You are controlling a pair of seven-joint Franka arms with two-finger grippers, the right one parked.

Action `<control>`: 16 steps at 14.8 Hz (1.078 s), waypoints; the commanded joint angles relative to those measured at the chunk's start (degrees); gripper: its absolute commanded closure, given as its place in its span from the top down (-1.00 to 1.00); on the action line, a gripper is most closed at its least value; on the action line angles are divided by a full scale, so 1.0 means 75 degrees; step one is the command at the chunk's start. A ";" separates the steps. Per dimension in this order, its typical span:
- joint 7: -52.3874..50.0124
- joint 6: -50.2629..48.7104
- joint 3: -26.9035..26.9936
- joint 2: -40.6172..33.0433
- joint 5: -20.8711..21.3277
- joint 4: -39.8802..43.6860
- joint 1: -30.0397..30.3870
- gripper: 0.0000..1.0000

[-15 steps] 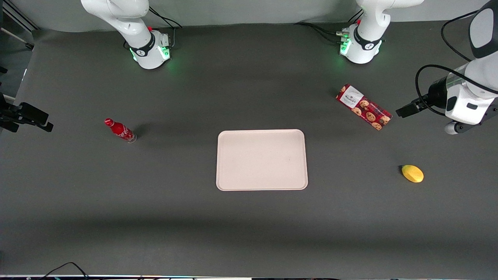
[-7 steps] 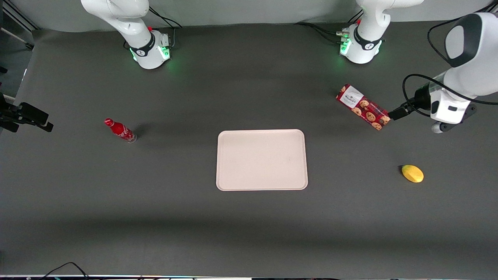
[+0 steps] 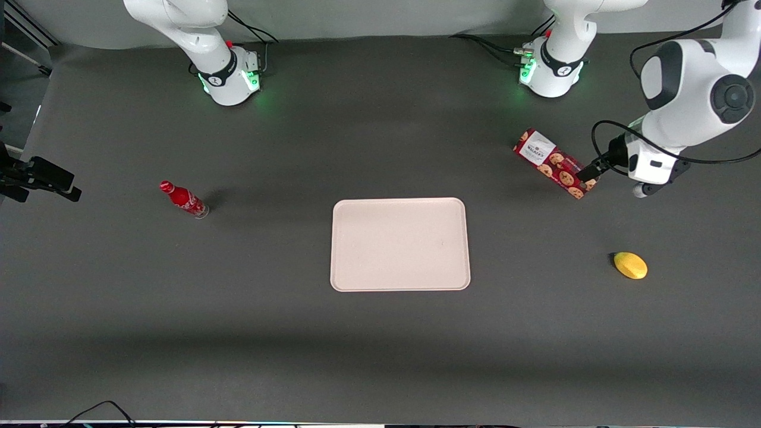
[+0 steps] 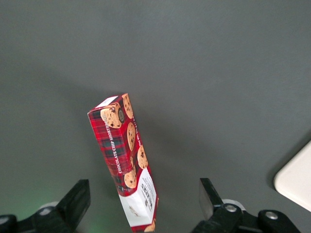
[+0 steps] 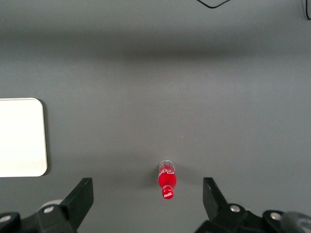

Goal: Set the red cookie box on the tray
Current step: 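Lower the left gripper around the cookie box and close on it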

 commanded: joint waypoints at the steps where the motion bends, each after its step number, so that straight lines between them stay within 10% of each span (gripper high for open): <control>1: -0.0135 0.0659 -0.0022 -0.0342 -0.0126 -0.0951 -0.0033 1.00; 16: -0.0135 0.2310 -0.0080 -0.0214 -0.0700 -0.2791 -0.0384 1.00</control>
